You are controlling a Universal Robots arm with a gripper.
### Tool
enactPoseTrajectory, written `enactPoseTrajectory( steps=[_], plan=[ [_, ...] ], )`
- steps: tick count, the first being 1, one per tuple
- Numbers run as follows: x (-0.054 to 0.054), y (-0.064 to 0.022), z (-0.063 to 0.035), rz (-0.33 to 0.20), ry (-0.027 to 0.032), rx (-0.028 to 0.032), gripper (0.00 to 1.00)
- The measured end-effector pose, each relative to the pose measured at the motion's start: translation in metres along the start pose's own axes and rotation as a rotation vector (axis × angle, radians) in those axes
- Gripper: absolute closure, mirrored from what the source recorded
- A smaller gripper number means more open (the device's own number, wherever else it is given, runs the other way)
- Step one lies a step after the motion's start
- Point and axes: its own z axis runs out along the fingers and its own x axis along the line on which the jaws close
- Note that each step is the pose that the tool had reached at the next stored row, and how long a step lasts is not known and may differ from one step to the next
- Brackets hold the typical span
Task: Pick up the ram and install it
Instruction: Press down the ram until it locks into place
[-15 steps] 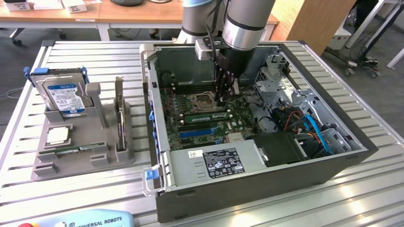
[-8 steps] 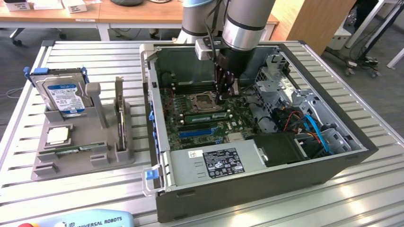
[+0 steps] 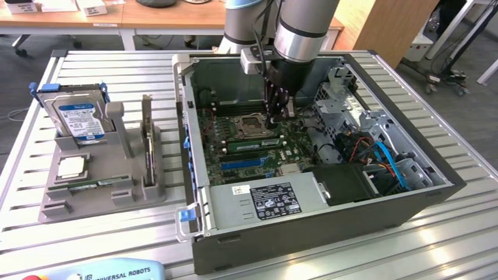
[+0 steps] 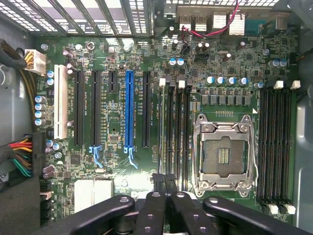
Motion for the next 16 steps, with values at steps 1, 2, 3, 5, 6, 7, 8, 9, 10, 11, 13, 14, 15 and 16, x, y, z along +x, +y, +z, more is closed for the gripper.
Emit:
enactPoseTrajectory(
  steps=[1, 2, 3, 5, 6, 7, 8, 9, 10, 11, 13, 14, 15, 16],
  plan=[
    [0.0, -0.0001, 0.0, 0.0, 0.0, 0.0, 0.9],
    [0.0, -0.0004, 0.0, 0.0, 0.0, 0.0, 0.9],
    [0.0, -0.0007, 0.0, 0.0, -0.0001, -0.0001, 0.9],
    [0.0, -0.0015, -0.0001, 0.0, 0.0, -0.0001, 0.9],
    [0.0, -0.002, -0.0001, 0.0, 0.0001, -0.0001, 0.9],
    [0.0, -0.0025, -0.0001, 0.0, 0.0, 0.0, 0.9],
    [0.0, -0.003, -0.0001, 0.0, 0.0, 0.0, 0.9],
    [0.0, -0.0036, -0.0001, 0.0, 0.0, 0.0, 0.9],
    [0.0, -0.0043, -0.0002, 0.0, 0.0, 0.0, 0.9],
    [0.0, -0.0051, -0.0002, 0.0, 0.0, 0.0, 0.9],
    [0.0, -0.0068, -0.0003, 0.0, 0.0, 0.0, 0.9],
    [0.0, -0.0077, -0.0003, 0.0, 0.0, 0.0, 0.9],
    [0.0, -0.0087, -0.0003, 0.0, 0.0, 0.0, 0.9],
    [0.0, -0.0098, -0.0004, 0.0, 0.0, 0.0, 0.9]
  ],
)
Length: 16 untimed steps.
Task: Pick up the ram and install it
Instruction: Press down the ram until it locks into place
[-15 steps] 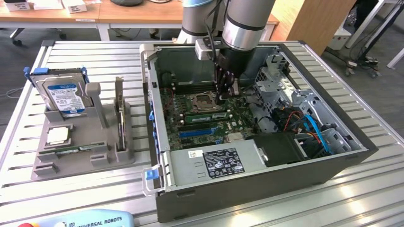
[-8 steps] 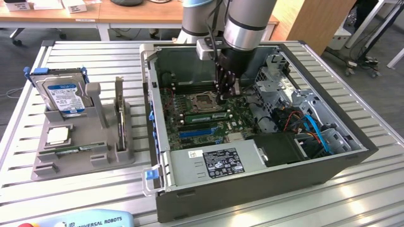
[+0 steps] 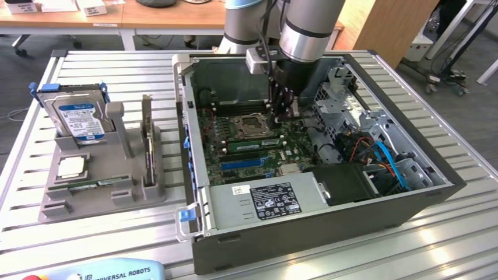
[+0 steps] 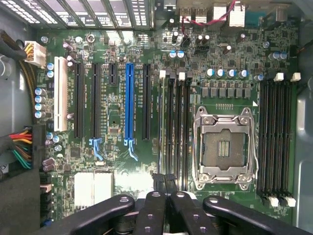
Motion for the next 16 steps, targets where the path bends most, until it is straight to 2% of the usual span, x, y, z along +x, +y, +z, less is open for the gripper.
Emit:
enactPoseTrajectory(
  steps=[16],
  plan=[
    [0.0, -0.0214, -0.0008, 0.0, -0.0001, 0.0001, 0.9]
  ],
)
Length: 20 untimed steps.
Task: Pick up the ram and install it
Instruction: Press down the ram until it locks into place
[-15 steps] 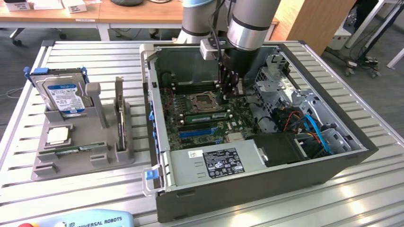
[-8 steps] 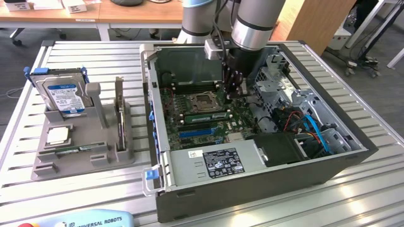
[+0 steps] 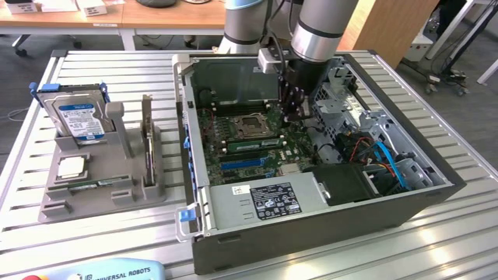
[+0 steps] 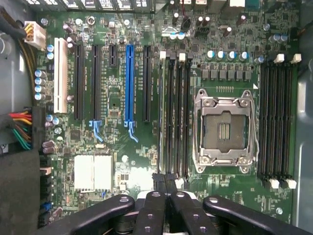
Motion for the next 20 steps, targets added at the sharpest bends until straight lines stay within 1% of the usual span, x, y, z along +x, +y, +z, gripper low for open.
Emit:
enactPoseTrajectory(
  steps=[8, 16, 20],
  plan=[
    [0.0, -0.008, -0.0004, 0.0, 0.0002, 0.0, 0.9],
    [0.0, -0.0083, -0.0002, 0.0, -0.0001, 0.0, 0.9],
    [0.0, -0.0084, 0.0015, 0.0, -0.0022, 0.0, 0.9]
  ],
)
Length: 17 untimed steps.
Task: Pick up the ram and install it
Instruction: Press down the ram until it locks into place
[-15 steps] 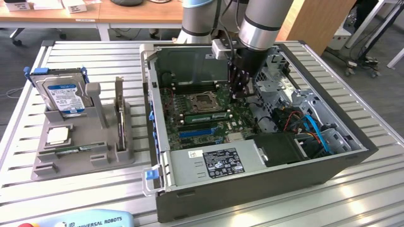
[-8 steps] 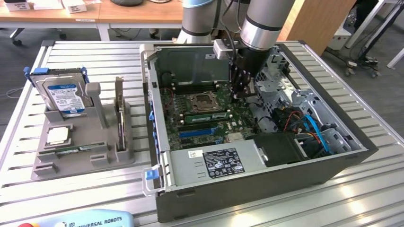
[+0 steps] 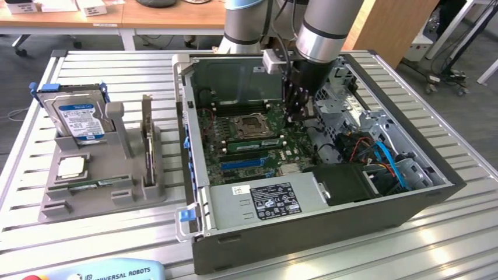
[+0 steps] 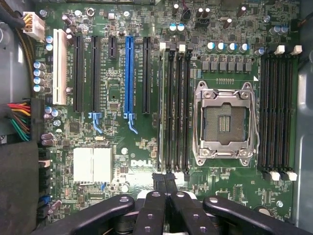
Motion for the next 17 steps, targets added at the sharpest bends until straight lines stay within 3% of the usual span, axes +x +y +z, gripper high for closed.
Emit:
enactPoseTrajectory(
  steps=[8, 17],
  plan=[
    [0.0, -0.0002, 0.0055, 0.0, -0.0044, -0.0001, 0.9],
    [0.0, -0.0005, 0.0132, 0.0, -0.0052, -0.0001, 0.9]
  ],
)
